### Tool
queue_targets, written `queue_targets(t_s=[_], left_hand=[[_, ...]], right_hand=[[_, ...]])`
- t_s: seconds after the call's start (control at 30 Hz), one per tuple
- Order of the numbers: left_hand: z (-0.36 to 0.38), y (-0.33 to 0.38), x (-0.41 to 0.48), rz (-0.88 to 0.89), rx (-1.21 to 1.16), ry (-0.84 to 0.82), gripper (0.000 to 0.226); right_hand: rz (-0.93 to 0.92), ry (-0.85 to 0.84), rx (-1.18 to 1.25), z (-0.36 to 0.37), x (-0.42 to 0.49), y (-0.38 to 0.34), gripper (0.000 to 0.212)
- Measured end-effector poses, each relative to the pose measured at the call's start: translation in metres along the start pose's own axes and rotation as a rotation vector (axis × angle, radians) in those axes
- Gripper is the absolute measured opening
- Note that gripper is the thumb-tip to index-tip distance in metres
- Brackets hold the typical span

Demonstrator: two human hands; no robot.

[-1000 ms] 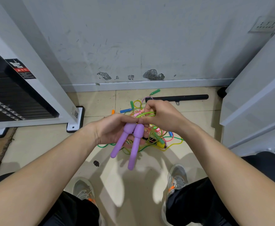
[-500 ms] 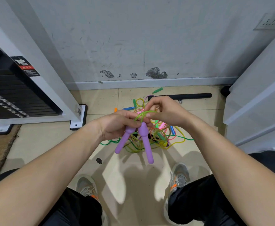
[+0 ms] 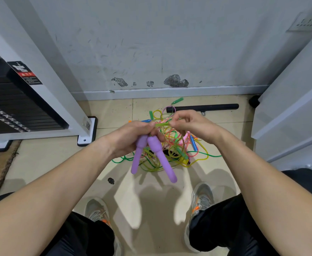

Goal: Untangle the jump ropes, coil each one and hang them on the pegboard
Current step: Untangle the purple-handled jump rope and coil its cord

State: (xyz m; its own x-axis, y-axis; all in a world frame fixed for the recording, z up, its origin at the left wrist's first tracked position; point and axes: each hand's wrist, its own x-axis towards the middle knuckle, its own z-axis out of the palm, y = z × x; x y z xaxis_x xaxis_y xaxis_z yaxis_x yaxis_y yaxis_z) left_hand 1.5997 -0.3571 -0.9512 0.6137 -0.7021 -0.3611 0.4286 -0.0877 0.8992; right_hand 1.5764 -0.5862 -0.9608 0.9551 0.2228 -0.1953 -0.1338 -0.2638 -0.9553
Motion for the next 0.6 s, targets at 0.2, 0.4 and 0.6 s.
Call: queue_targets(t_s=[0.2,0.4,0.6], left_hand=[[0.002,0.010,0.001,0.104,-0.303,0.144,0.024],[-0.007,-0.004,0.010,0.111,-0.197,0.266,0.015],[-0.009,-0.018,0.015,0.227,0.133,0.477,0.014]], right_hand=[[0.113,0.046,0.156,0.031,0.002,0.016,0.030],[-0.038,0.139,-0.460,0.053,0.005,0.001,0.043],[0.019,0.061,-0.509,0.058,0.004,-0.009,0.019]])
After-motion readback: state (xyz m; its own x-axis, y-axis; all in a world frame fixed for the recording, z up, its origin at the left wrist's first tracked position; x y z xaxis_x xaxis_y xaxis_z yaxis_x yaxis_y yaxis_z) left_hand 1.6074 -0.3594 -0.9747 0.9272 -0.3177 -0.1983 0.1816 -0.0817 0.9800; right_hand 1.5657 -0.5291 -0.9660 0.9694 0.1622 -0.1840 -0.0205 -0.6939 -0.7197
